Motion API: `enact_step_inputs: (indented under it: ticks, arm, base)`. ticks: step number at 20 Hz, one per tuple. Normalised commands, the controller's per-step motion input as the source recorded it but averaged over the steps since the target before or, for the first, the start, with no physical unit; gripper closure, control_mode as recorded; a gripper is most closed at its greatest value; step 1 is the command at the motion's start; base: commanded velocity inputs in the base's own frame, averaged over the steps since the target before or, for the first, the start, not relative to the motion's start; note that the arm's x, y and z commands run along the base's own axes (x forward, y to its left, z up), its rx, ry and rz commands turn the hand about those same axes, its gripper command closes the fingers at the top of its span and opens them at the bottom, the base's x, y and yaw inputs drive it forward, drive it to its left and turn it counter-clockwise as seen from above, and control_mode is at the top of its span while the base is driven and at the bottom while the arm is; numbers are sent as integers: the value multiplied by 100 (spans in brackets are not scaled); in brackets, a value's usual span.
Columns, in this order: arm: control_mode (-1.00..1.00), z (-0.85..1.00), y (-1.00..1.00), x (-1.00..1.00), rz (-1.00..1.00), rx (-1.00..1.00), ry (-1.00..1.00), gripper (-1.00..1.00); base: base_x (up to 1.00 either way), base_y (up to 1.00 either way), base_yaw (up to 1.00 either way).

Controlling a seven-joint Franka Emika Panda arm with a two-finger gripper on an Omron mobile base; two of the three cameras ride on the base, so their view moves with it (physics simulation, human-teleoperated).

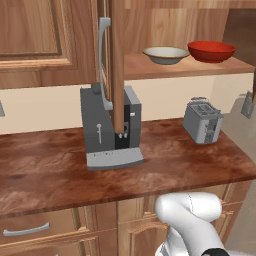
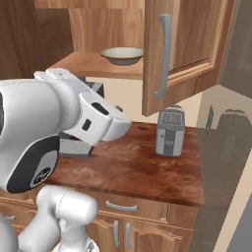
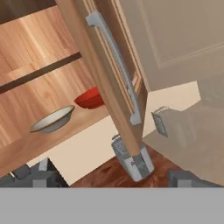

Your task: Move the bowls from the cabinet to the plates on the dining table.

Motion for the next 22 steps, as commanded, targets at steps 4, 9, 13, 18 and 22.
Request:
enact_step_inputs:
  ticks: [4, 9, 13, 18, 22]
  arm:
    - [-100, 7, 73, -41, 16, 0, 0, -100]
    - [-100, 5, 67, -14, 15, 0, 2, -100]
    - [-100, 6, 60, 0, 10, -3, 6, -100]
    - [-100, 1, 21, 39, 3, -8, 11, -100]
    - [-100, 0, 0, 61, 0, -13, 11, -100]
  base:
    - [0, 0, 0]
    - [0, 0, 0]
    - [0, 0, 0]
    - [0, 0, 0]
    - [0, 0, 0]
